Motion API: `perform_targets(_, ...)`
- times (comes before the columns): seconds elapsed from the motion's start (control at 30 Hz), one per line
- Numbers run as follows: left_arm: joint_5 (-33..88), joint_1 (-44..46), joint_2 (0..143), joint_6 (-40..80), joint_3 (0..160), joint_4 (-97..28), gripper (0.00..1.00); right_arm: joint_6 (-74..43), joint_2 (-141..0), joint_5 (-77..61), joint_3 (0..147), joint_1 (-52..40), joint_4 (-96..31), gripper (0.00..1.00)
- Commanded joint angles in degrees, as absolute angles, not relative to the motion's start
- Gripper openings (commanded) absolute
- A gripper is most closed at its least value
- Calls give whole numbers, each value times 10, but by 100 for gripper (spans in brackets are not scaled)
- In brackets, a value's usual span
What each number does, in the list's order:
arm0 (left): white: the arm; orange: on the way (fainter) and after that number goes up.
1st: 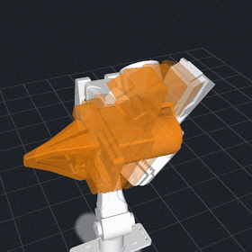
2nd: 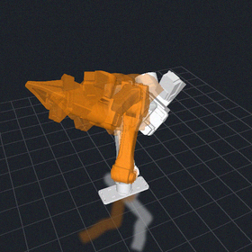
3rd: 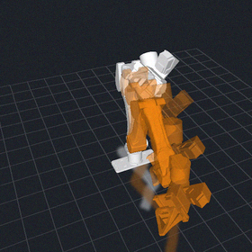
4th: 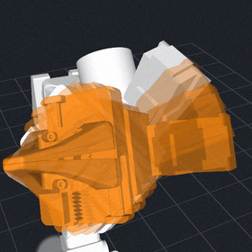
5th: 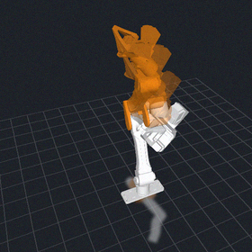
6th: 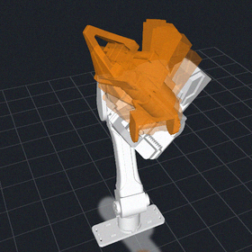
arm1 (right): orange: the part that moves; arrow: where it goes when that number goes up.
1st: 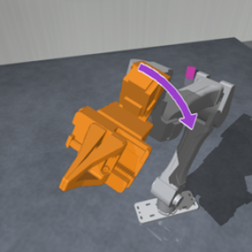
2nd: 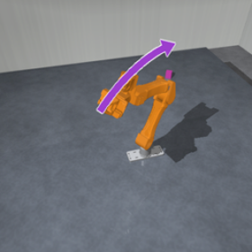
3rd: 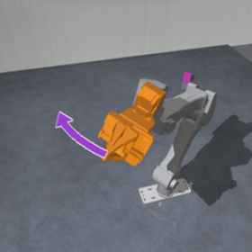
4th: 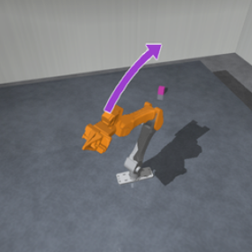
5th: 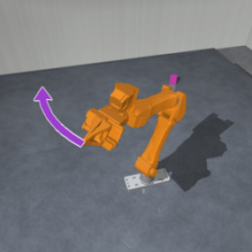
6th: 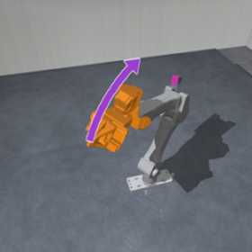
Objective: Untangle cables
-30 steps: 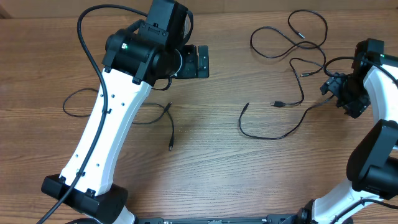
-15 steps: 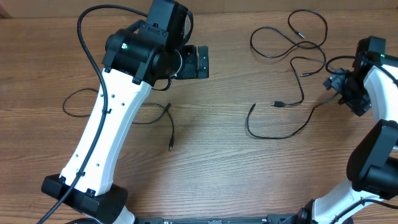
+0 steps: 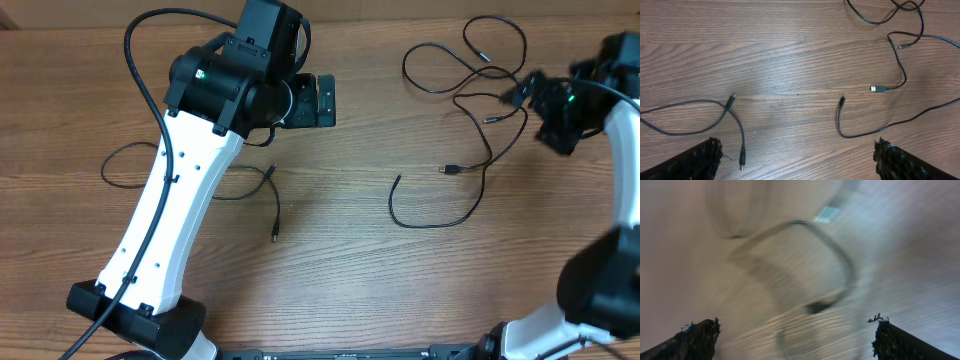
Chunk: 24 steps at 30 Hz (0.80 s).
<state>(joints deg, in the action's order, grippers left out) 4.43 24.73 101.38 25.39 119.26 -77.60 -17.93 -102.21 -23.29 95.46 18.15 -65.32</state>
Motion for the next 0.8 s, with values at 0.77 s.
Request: perform_targets(0.77, 40, 247, 1019, 257, 1202, -776, 100, -154, -969, -103, 803, -124, -669, 67)
